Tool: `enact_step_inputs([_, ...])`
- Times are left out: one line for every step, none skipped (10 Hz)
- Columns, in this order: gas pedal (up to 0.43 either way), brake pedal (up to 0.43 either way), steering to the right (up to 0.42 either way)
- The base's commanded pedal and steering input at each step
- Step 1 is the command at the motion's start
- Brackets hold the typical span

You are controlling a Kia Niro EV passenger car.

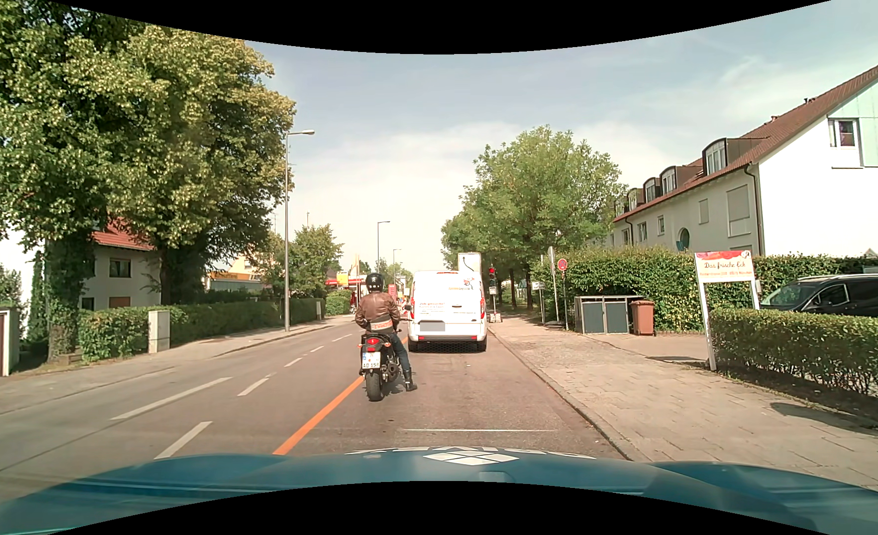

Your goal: Follow the waypoints while adhering to traffic rules and regulations

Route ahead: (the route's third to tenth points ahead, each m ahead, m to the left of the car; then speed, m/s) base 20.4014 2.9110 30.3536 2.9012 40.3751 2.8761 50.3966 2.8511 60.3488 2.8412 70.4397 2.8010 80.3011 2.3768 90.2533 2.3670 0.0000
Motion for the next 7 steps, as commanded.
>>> enact_step_inputs([0.000,0.000,-0.015])
enact_step_inputs([0.000,0.000,-0.015])
enact_step_inputs([0.000,0.000,-0.016])
enact_step_inputs([0.000,0.000,-0.015])
enact_step_inputs([0.000,0.000,-0.016])
enact_step_inputs([0.000,0.000,-0.015])
enact_step_inputs([0.000,0.000,-0.015])
